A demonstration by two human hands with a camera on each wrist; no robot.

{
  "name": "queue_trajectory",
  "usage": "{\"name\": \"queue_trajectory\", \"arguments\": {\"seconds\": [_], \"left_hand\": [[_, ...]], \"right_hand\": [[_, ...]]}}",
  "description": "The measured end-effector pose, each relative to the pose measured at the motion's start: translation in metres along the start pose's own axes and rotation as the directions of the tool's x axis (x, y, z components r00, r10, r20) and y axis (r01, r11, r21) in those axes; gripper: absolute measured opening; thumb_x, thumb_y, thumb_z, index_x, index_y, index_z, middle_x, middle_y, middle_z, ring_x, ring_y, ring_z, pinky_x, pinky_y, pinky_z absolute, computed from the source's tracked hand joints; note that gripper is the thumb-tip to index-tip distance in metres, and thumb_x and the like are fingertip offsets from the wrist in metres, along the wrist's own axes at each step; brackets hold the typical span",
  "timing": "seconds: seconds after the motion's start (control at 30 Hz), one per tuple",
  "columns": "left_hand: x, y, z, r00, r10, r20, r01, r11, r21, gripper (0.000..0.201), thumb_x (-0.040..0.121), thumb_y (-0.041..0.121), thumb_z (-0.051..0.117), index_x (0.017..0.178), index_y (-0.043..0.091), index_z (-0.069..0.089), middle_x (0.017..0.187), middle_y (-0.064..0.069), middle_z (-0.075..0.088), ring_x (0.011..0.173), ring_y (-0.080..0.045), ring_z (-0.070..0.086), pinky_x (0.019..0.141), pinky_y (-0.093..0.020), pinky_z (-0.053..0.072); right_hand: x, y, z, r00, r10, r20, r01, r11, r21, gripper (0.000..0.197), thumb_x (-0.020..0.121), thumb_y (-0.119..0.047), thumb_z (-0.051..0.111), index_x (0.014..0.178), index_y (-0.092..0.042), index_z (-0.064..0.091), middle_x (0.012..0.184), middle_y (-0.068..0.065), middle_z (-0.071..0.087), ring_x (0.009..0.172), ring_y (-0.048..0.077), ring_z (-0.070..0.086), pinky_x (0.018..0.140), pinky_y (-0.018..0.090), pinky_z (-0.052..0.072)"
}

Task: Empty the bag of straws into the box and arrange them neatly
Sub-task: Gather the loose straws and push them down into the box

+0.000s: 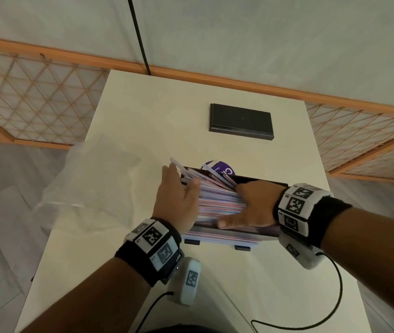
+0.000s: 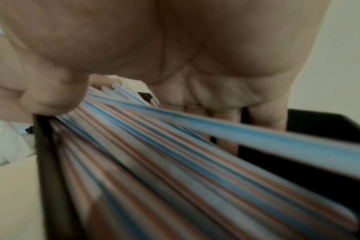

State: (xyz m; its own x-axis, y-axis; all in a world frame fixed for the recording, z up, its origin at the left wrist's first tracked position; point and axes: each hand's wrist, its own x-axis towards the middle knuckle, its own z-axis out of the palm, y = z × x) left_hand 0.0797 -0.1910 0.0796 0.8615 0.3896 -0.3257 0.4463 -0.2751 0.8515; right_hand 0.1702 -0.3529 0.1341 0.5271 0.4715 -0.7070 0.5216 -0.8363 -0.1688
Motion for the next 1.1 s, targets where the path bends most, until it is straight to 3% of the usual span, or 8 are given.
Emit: {"name": "queue_trajectory", "arguments": {"seconds": [0.1,0.2,0.33,0.47,0.57,0.7,0.9,1.1], "left_hand": [[-0.004,0.005,-0.005,0.998,-0.023,-0.051,0.022,0.999,-0.023,0.058,0.107,0.033,0.050,0.156,0.010,0.029,0.111,0.009,0.055,0.084,0.006,0.055,0.070,-0.005,0.040],[-0.010,0.014,-0.013,0.981,0.022,-0.195,-0.037,0.997,-0.073,0.061,0.103,0.033,0.058,0.155,0.010,0.035,0.143,-0.001,0.051,0.123,-0.011,0.055,0.098,-0.025,0.042],[-0.014,0.032,-0.017,0.923,0.232,-0.307,-0.235,0.972,0.027,0.022,0.091,0.019,0.072,0.109,0.019,0.058,0.103,0.009,0.060,0.084,-0.010,0.058,0.073,-0.020,0.046],[-0.016,0.053,0.005,0.998,-0.039,-0.052,0.023,0.960,-0.279,0.019,0.087,0.014,0.073,0.103,0.018,0.061,0.081,0.002,0.071,0.070,-0.020,0.076,0.072,-0.043,0.064],[-0.009,0.058,0.022,0.977,-0.212,0.038,0.209,0.888,-0.409,0.041,0.090,0.007,0.074,0.123,0.017,0.052,0.083,-0.006,0.074,0.060,-0.021,0.076,0.061,-0.035,0.063],[0.006,0.055,0.027,0.975,-0.219,-0.029,0.198,0.925,-0.324,0.061,0.089,0.012,0.073,0.139,0.027,0.043,0.089,-0.009,0.075,0.058,-0.022,0.077,0.058,-0.035,0.064],[0.020,0.056,0.032,0.983,-0.182,-0.019,0.180,0.981,-0.079,0.041,0.089,0.032,0.077,0.125,0.027,0.059,0.119,-0.010,0.069,0.055,-0.021,0.076,0.053,-0.032,0.062],[0.022,0.060,0.043,0.995,-0.098,0.002,0.097,0.993,0.065,0.025,0.089,0.036,0.079,0.109,0.020,0.079,0.090,0.002,0.078,0.054,-0.015,0.075,0.068,-0.037,0.067]], "right_hand": [[-0.006,0.003,0.010,0.993,-0.006,-0.116,0.006,1.000,-0.007,0.081,0.060,-0.092,0.055,0.110,-0.028,0.052,0.104,-0.008,0.060,0.091,0.012,0.058,0.087,0.030,0.049],[-0.015,0.005,0.026,0.974,0.004,-0.228,0.003,1.000,0.030,0.115,0.048,-0.100,0.045,0.137,-0.027,0.039,0.128,-0.008,0.053,0.113,0.015,0.053,0.103,0.040,0.045],[-0.019,-0.003,0.051,0.978,0.060,-0.201,-0.057,0.998,0.023,0.135,0.045,-0.102,0.044,0.151,-0.024,0.013,0.157,-0.006,0.028,0.145,0.024,0.027,0.118,0.055,0.023],[-0.015,-0.005,0.064,0.979,0.060,-0.194,-0.061,0.998,0.004,0.126,0.058,-0.095,0.049,0.154,-0.023,0.008,0.163,-0.003,0.017,0.151,0.025,0.014,0.118,0.060,0.012],[-0.009,0.001,0.068,0.966,0.031,-0.255,-0.019,0.999,0.048,0.118,0.056,-0.092,0.047,0.150,-0.026,0.020,0.158,-0.003,0.027,0.147,0.026,0.023,0.117,0.058,0.020],[0.000,0.005,0.072,0.940,-0.027,-0.339,0.059,0.995,0.085,0.108,0.051,-0.086,0.038,0.138,-0.022,0.038,0.142,0.000,0.045,0.133,0.025,0.042,0.114,0.048,0.031],[0.005,0.002,0.081,0.904,-0.068,-0.421,0.141,0.979,0.146,0.079,0.069,-0.064,0.058,0.132,-0.019,0.045,0.131,0.002,0.051,0.123,0.024,0.047,0.111,0.043,0.034],[0.004,0.004,0.082,0.903,-0.093,-0.419,0.166,0.976,0.141,0.079,0.069,-0.052,0.063,0.138,-0.020,0.041,0.133,0.002,0.049,0.127,0.024,0.044,0.113,0.043,0.031]]}}
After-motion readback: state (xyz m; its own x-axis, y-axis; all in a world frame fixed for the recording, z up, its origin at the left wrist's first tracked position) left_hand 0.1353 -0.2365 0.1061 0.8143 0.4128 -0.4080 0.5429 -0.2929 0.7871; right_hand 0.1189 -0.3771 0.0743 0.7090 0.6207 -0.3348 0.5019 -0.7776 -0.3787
